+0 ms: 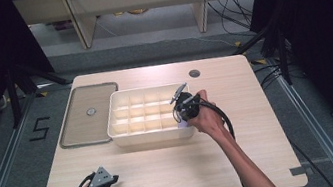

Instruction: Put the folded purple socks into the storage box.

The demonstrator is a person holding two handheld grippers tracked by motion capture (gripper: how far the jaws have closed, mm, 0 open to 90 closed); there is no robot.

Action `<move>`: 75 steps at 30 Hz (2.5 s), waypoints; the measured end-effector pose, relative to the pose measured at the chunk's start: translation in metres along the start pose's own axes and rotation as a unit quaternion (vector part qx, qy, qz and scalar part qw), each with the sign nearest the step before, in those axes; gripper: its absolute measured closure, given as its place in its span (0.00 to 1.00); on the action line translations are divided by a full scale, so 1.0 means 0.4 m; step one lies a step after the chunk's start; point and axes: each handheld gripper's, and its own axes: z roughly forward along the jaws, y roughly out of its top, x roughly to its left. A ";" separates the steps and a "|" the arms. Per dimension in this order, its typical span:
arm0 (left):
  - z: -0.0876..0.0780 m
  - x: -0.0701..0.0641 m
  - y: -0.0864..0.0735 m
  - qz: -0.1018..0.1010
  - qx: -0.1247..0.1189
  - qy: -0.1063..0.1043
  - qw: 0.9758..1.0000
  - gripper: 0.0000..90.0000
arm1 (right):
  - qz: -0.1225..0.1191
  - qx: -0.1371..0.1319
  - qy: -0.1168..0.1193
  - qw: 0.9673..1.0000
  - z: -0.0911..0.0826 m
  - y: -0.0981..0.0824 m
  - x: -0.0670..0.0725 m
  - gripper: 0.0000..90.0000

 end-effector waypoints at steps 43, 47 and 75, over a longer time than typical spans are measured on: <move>0.001 -0.003 0.000 0.004 0.006 -0.005 1.000 0.25 | 0.078 0.036 0.103 0.991 0.077 0.004 -0.032 0.97; 0.001 -0.006 -0.001 -0.001 0.007 -0.001 1.000 0.25 | 0.081 0.053 0.111 0.989 0.096 0.002 -0.029 0.97; -0.003 0.000 0.000 -0.011 -0.005 -0.004 1.000 0.25 | 0.126 -0.055 0.096 0.986 -0.048 -0.022 -0.047 0.74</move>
